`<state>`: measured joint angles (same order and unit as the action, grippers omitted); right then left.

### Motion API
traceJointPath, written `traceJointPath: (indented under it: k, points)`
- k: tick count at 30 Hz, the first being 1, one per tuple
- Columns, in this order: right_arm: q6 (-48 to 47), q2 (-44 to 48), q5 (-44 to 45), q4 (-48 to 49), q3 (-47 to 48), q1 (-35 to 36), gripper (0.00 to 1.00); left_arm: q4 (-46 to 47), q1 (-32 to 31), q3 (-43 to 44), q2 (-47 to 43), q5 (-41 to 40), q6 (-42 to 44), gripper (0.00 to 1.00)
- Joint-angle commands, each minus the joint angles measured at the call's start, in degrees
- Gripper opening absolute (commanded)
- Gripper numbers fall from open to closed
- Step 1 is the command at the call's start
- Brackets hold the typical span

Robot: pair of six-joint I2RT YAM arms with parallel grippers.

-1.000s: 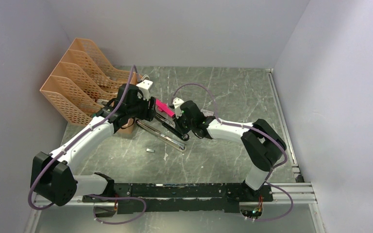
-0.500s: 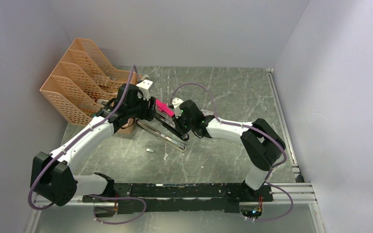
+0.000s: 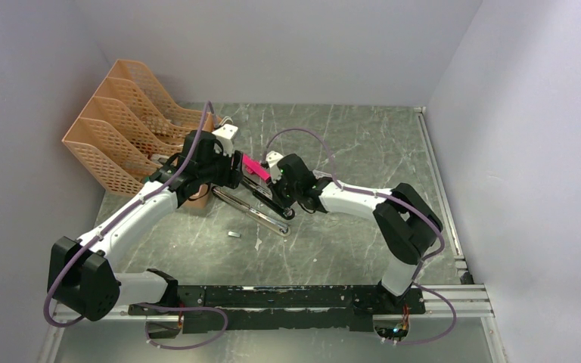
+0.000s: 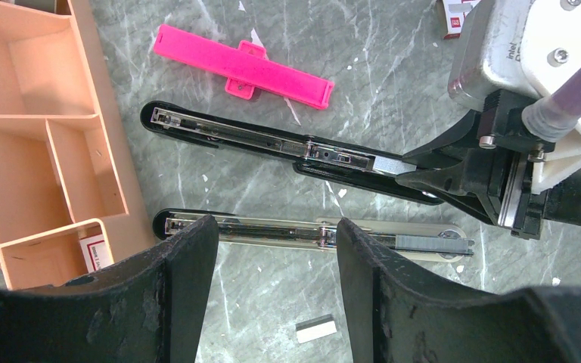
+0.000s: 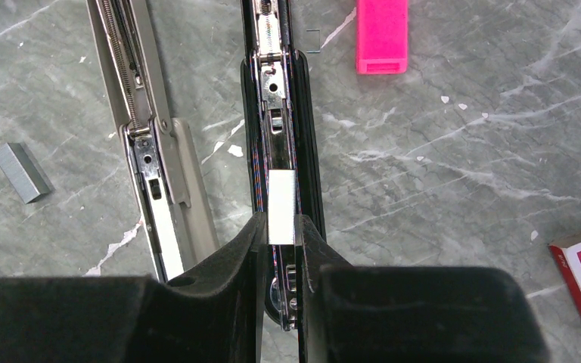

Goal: Load the staples into the stapler

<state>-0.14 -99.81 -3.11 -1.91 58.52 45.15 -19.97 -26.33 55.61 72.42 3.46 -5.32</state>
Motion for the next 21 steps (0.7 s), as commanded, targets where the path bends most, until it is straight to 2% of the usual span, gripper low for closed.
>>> traceJointPath:
  k: [1, 11, 21]
  points:
    - [-0.21, -1.25, 1.1, -1.77, 2.0, 0.38, 0.0, 1.6, 0.39, -0.6, -1.14, -0.32, 0.35, 0.63]
    - [-0.64, -2.38, 1.55, -3.78, 3.66, 0.97, 0.0, 1.62, 0.32, -0.6, -1.23, -0.13, 0.47, 0.64]
    - [0.52, -3.91, 4.33, -10.35, 7.6, 2.56, 0.0, 1.64, 0.33, -0.6, -1.15, -0.13, 0.42, 0.63]
